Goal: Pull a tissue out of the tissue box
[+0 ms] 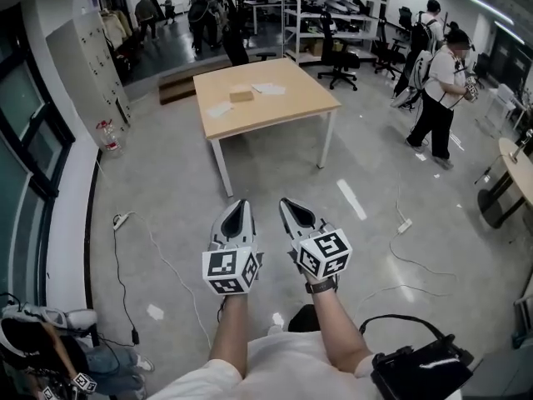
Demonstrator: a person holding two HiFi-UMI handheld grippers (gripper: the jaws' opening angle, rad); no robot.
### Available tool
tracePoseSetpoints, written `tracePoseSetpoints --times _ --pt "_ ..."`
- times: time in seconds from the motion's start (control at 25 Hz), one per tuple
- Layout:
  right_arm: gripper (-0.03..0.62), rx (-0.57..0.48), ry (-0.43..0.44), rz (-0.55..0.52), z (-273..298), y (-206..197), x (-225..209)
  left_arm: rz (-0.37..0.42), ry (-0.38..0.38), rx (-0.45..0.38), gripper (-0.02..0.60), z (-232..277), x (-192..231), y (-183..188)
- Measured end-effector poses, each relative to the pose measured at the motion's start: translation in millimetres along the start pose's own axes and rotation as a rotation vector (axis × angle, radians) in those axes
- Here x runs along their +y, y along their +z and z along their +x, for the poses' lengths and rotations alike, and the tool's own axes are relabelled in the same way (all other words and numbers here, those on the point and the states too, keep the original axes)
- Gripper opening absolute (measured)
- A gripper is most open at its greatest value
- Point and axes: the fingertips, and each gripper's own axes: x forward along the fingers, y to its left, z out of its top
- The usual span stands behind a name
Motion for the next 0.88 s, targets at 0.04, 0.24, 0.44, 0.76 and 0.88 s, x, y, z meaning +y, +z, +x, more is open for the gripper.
tracePoseSetpoints --times 0.04,0.24,0.44,0.76,0.88 --pt "0.002 0.006 -0.008 0.003 9.4 -2.2 -7.6 0.003 -0.003 0.005 0.002 9.8 5.6 -1.4" --pt "0.002 0.01 -0.01 -0.005 57.4 -6.0 -39.0 0.018 -0.007 0.042 0.002 59.5 26.5 -22.2" --pt "0.002 0.024 0.029 -0.019 100.4 -11.5 -79.9 0.032 0.013 0.042 0.002 120.6 36.0 -36.3" --pt "0.002 -0.003 0.034 -0.099 181.8 32.3 -191.8 0.072 0.045 -0.017 0.002 255.1 47.4 -13.4" --pt "0.002 -0.014 0.045 -0.087 206.4 39.5 -225.4 0.086 0.056 -0.018 0.002 294.5 51.6 -12.5"
